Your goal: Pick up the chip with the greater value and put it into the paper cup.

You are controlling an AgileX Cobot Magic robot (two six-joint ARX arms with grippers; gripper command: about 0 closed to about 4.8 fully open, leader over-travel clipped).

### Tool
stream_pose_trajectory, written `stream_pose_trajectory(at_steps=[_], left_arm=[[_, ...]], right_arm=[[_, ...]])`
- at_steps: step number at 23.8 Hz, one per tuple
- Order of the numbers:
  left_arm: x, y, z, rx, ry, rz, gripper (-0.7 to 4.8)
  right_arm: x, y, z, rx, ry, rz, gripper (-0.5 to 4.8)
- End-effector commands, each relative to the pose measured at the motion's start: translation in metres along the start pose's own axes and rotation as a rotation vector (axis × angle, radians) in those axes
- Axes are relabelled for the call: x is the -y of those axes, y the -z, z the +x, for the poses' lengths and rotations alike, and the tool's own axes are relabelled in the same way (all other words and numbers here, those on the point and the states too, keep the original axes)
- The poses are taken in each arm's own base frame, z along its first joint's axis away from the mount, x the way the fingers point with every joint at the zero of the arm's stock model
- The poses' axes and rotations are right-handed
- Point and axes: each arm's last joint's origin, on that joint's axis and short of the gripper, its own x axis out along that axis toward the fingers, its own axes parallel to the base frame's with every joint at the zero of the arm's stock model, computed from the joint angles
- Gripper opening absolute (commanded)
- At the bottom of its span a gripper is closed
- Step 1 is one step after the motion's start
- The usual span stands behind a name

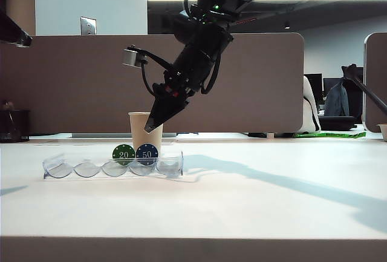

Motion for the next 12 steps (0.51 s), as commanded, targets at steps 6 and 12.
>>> stream_pose_trajectory(at_steps=[6,12], left_arm=[[-0.0001,-0.0031,-0.0004,0.018,0.004,0.008,-0.05],[-0.0001,-0.0031,-0.0004,0.018,0.004,0.008,-0.05]], right_arm=[[-0.0057,-0.0104,-0.0002,0.019,-0.005,-0.023,1.8],[-0.0015,-0.0086,0.006,0.026,0.024,-0.034,1.8]])
